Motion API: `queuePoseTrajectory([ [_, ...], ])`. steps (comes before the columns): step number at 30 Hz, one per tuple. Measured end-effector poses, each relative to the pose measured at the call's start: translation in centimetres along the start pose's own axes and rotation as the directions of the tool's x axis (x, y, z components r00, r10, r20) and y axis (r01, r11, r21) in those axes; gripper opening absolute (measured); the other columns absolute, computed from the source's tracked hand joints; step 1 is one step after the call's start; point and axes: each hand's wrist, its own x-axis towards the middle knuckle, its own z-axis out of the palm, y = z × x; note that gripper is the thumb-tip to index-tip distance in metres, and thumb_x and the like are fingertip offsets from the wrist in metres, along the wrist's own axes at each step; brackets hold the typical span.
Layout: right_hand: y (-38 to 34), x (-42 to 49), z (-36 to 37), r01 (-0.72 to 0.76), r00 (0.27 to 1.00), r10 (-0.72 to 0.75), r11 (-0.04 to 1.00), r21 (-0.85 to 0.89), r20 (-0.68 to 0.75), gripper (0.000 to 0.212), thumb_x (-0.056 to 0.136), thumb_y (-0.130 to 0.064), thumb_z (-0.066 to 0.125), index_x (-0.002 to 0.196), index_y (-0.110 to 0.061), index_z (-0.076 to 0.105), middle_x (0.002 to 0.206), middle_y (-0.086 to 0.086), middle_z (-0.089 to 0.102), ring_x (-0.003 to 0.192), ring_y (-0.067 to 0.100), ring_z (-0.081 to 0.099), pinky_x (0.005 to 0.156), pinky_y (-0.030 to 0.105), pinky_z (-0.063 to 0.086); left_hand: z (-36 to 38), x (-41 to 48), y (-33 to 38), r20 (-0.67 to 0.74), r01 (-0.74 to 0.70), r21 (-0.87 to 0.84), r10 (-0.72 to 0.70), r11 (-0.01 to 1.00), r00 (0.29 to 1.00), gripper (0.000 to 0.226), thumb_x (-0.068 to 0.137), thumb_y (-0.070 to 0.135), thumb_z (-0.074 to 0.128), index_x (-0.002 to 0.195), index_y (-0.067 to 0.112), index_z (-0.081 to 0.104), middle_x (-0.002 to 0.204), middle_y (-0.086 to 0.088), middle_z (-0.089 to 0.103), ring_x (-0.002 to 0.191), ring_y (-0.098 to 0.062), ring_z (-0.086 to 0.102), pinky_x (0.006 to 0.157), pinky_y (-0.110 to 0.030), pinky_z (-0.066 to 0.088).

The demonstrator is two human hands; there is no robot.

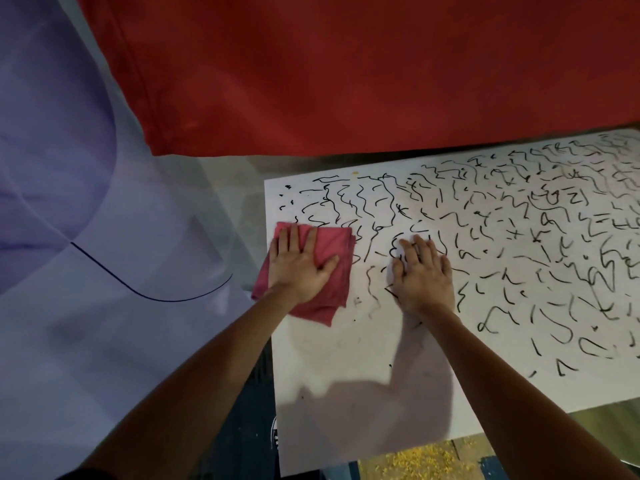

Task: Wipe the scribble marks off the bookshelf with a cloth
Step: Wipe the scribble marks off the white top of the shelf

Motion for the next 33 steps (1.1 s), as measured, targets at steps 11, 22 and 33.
queuePoseTrajectory([
  [11, -0.1, -0.2, 0.0, -0.018, 1.000, 0.018, 1.000, -0.002, -0.010, 0.049, 0.103, -0.035, 0.026, 0.151, -0.025, 0.022, 0.160, 0.000, 0.013, 0.147, 0.019, 0.004, 0.117, 0.036, 0.000, 1.6, -8.3, 0.9, -0.019, -0.160, -0.007, 0.159, 0.987, 0.987, 0.115, 0.058, 0.079, -0.034, 0.153, 0.019, -0.006, 0.160, -0.011, -0.007, 0.147, -0.027, -0.012, 0.115, -0.037, -0.013],
  [22, -0.1, -0.2, -0.3, -0.002, 1.000, 0.002, 1.000, 0.020, -0.003, 0.049, 0.102, -0.035, 0.027, 0.150, -0.025, 0.023, 0.159, -0.001, 0.014, 0.147, 0.019, 0.003, 0.117, 0.036, 0.000, 1.3, -7.3, 1.6, -0.042, -0.119, 0.002, 0.119, 0.993, 0.992, 0.116, 0.061, 0.077, -0.034, 0.153, 0.012, -0.004, 0.160, -0.016, -0.003, 0.147, -0.031, -0.008, 0.116, -0.039, -0.012],
  [33, 0.1, 0.0, -0.1, 0.001, 1.000, -0.001, 1.000, 0.010, -0.005, 0.050, 0.102, -0.036, 0.028, 0.150, -0.025, 0.024, 0.159, 0.000, 0.014, 0.147, 0.019, 0.004, 0.116, 0.035, -0.001, 0.3, -2.2, 0.9, -0.008, 0.038, -0.038, -0.039, 0.999, 0.999, 0.107, 0.077, 0.080, -0.001, 0.151, 0.003, -0.005, 0.159, -0.021, -0.005, 0.147, -0.029, -0.008, 0.116, -0.036, -0.012],
])
